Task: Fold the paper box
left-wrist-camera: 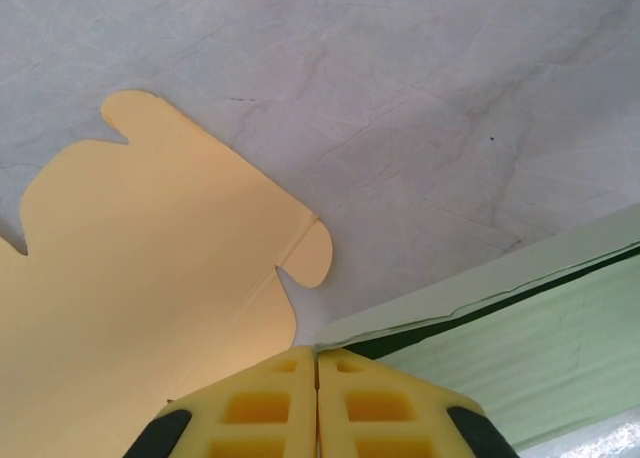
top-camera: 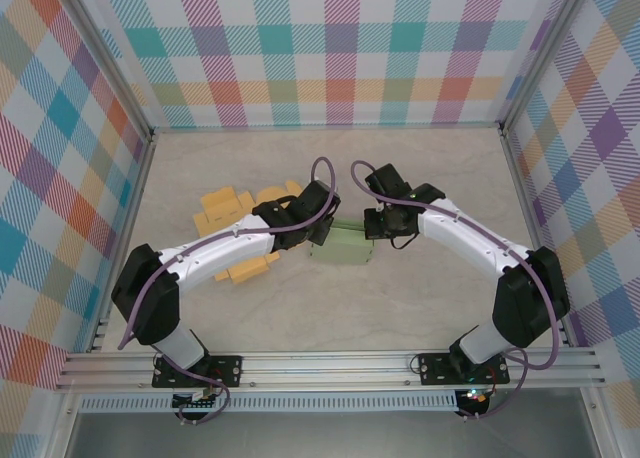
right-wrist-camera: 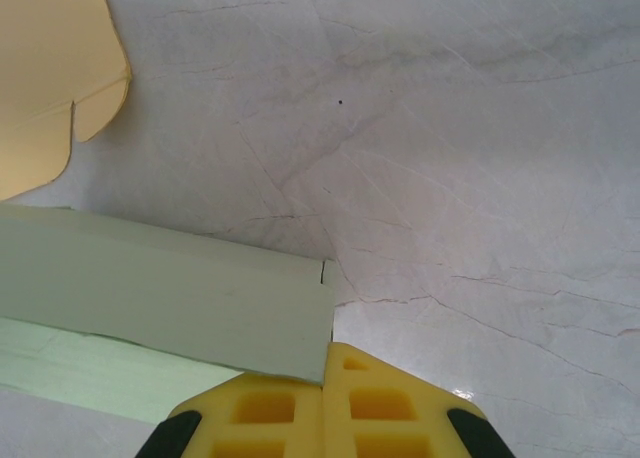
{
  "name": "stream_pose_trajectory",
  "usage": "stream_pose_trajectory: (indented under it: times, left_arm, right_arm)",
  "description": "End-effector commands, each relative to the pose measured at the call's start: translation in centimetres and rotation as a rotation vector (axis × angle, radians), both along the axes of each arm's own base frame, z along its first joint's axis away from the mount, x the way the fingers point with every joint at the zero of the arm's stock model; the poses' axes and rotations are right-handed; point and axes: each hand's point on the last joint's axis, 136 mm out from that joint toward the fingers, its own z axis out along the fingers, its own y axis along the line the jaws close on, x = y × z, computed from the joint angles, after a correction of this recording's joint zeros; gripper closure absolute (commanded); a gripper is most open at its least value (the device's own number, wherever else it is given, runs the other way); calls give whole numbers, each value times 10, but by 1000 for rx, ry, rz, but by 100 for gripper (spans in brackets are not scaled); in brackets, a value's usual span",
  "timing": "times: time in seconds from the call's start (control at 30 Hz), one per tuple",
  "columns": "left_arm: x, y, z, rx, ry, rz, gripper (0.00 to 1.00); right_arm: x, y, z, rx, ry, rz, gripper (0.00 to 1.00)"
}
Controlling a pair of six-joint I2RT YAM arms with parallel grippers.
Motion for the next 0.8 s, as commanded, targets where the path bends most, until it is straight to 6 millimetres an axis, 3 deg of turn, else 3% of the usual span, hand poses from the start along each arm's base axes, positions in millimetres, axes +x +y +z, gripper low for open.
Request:
stream_pose_trajectory:
  times: [0.0, 0.27, 0.77]
  left_arm:
    - [-2, -5, -1, -51, 43, 17, 96]
    - [-10, -8, -13, -170, 94, 90, 100]
    - [-4, -22, 12, -351, 67, 155, 100]
  right_arm:
    - [-3, 2, 0, -18, 19, 18, 96]
    - [-2, 7, -6, -41, 14, 9, 96]
    - [1, 7, 8, -65, -99, 11, 98]
